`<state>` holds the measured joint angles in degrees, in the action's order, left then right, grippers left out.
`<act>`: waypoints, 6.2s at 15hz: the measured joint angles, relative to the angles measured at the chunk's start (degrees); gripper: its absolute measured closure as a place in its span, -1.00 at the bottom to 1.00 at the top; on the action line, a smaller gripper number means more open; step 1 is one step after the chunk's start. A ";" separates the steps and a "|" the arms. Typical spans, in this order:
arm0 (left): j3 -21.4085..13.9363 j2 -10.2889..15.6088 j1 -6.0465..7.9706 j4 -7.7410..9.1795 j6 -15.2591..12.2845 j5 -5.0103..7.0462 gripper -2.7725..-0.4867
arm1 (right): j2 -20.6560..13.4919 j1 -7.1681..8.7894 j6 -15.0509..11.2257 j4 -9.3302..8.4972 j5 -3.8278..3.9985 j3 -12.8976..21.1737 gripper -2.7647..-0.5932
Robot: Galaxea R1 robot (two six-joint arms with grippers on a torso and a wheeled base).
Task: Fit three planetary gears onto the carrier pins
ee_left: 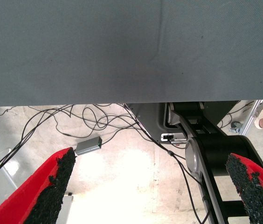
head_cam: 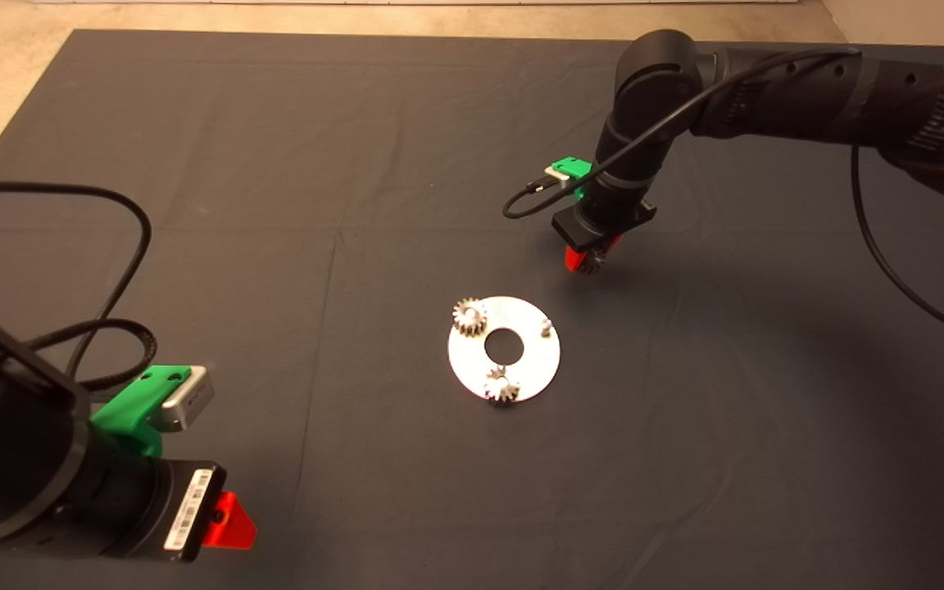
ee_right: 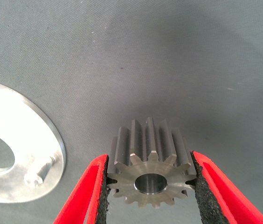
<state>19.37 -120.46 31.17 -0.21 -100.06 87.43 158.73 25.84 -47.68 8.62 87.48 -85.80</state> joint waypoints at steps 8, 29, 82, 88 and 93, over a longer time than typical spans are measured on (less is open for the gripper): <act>0.00 0.00 0.00 0.00 0.00 0.00 -0.61 | 0.30 1.81 -0.20 -7.00 -0.05 3.63 0.54; 0.00 0.02 0.00 0.00 0.00 0.02 -0.61 | 4.30 1.74 -2.79 -6.67 0.06 11.81 0.54; 0.00 0.33 0.00 0.00 0.00 0.00 -0.61 | 1.08 -4.11 -3.43 0.56 0.20 13.23 0.54; 0.00 0.33 0.00 0.00 0.00 0.00 -0.61 | 1.11 -4.11 -3.83 1.52 0.20 13.18 0.54; 0.00 0.33 0.00 0.00 0.00 0.02 -0.61 | 1.11 -4.11 -3.84 2.43 0.20 13.09 0.54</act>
<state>19.37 -120.13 31.17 -0.21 -100.06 87.46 159.84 21.74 -51.52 11.04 87.67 -72.70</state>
